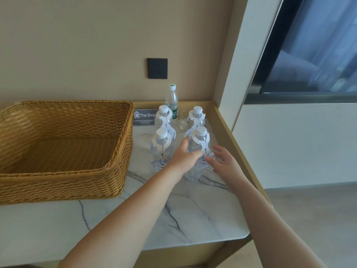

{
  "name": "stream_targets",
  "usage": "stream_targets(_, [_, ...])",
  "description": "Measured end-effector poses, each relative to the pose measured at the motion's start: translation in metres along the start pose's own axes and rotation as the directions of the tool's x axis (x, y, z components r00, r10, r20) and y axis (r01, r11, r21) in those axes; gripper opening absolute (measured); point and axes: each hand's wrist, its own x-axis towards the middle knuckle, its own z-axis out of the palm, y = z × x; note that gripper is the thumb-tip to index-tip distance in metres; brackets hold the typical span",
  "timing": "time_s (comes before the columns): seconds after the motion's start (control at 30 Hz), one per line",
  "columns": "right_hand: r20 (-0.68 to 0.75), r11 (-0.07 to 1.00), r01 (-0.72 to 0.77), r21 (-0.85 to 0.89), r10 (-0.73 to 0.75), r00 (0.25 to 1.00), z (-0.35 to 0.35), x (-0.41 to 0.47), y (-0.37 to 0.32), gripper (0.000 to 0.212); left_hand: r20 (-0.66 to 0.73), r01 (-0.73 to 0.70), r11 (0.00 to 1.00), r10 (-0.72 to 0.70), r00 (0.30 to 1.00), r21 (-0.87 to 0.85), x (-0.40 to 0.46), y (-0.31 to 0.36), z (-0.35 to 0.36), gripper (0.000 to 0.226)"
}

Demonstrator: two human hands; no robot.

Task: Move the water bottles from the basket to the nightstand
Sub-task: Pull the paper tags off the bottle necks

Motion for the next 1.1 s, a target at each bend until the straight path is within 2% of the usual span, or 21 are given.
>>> stream_targets(0.1, [-0.043,0.995,-0.041,0.093,0.045,0.998,0.002,-0.003,0.009,0.041,-0.009,-0.01,1.0,0.01,1.0,-0.016,-0.001,-0.007,0.003,0.078])
stream_targets(0.23, [-0.059,0.98,-0.061,0.189,0.073,0.996,-0.007,-0.003,0.015,0.008,-0.04,-0.041,0.998,0.039,0.998,-0.045,-0.006,-0.016,0.001,0.061])
stream_targets(0.33, [-0.041,0.963,-0.03,0.268,0.043,0.998,-0.016,-0.003,0.014,0.011,-0.036,-0.042,0.994,0.039,0.999,-0.1,-0.006,-0.016,-0.001,0.06])
stream_targets(0.43, [-0.034,0.942,0.029,0.335,-0.019,0.999,-0.023,-0.004,0.006,0.016,0.008,-0.039,0.99,0.04,0.999,-0.134,-0.005,-0.02,-0.004,0.074])
stream_targets(0.6, [-0.067,0.907,0.131,0.4,-0.113,0.991,-0.022,0.0,-0.017,0.02,0.027,-0.031,0.988,0.036,0.999,-0.154,-0.004,-0.028,-0.008,0.07])
stream_targets(0.7, [-0.12,0.884,0.159,0.439,-0.118,0.986,-0.02,0.002,-0.027,0.017,0.012,-0.05,0.986,0.052,0.999,-0.159,-0.003,-0.033,-0.008,0.07])
stream_targets(0.8, [-0.221,0.887,0.156,0.435,-0.063,0.973,-0.023,0.001,-0.024,0.014,-0.008,-0.067,0.983,0.067,0.998,-0.168,-0.004,-0.034,-0.007,0.068])
stream_targets(0.87, [-0.298,0.912,0.11,0.395,0.014,0.954,-0.025,-0.006,-0.007,0.013,-0.016,-0.087,0.982,0.086,0.996,-0.169,-0.005,-0.033,-0.006,0.065])
stream_targets(1.0, [-0.368,0.946,-0.106,0.308,0.221,0.903,-0.02,-0.032,0.048,0.007,-0.022,-0.129,0.976,0.127,0.992,-0.174,-0.003,-0.037,-0.004,0.065])
stream_targets(1.1, [-0.431,0.95,-0.239,0.202,0.306,0.849,-0.013,-0.045,0.078,0.007,-0.032,-0.142,0.969,0.138,0.99,-0.2,-0.001,-0.041,-0.003,0.069])
